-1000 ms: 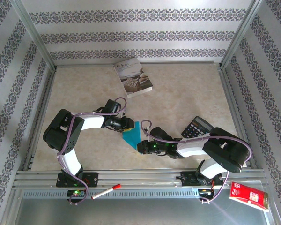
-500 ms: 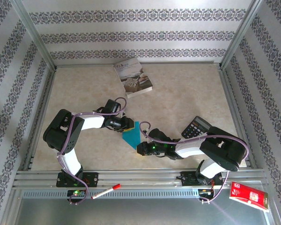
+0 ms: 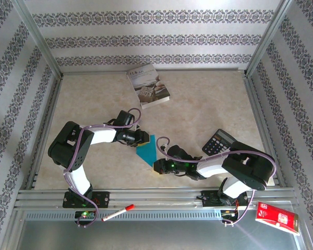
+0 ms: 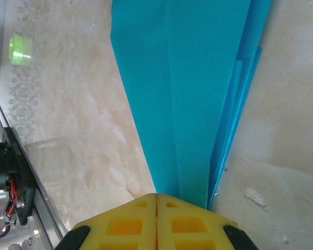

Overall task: Fold a paper plane with a square sheet of paper (pick it up from the middle)
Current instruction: Perform the fourth fold on the wing at the bottom-center of the table.

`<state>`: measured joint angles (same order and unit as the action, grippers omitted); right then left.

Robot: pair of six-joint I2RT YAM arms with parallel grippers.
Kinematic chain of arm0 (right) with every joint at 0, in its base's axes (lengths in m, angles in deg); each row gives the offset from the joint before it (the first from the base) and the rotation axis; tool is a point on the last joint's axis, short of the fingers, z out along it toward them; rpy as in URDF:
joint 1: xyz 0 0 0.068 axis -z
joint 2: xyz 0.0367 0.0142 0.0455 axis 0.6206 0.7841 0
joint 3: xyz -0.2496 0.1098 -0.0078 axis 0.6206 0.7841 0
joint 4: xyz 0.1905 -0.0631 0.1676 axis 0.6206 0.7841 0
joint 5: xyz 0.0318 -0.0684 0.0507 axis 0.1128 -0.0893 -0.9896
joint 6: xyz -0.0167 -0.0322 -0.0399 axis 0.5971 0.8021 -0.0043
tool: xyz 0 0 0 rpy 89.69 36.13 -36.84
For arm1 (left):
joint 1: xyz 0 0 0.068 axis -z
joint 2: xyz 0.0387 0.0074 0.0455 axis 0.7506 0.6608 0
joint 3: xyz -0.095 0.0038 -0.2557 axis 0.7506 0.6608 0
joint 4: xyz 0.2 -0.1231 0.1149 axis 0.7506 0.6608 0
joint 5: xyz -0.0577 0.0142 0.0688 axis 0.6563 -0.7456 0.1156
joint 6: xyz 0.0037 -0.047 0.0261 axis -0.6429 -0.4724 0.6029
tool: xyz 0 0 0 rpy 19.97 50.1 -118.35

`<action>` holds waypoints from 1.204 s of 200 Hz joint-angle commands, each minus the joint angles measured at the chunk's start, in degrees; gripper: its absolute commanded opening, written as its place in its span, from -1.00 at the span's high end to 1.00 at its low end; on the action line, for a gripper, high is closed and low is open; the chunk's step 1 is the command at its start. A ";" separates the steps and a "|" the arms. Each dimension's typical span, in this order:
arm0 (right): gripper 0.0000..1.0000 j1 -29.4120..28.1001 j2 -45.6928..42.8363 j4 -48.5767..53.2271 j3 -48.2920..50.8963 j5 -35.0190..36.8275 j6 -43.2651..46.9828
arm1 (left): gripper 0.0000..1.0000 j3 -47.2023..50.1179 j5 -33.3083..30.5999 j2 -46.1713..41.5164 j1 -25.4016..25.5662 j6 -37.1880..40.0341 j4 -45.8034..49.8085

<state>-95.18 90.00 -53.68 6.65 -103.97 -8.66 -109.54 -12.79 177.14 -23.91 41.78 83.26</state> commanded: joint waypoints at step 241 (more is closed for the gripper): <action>0.86 4.91 1.26 13.76 -12.33 -4.82 4.59 | 0.35 0.30 -6.15 2.17 -0.78 2.48 6.33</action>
<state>-91.51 88.21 -39.93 -3.69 -106.76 -6.04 -109.93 -13.45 177.14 -23.91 42.04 84.11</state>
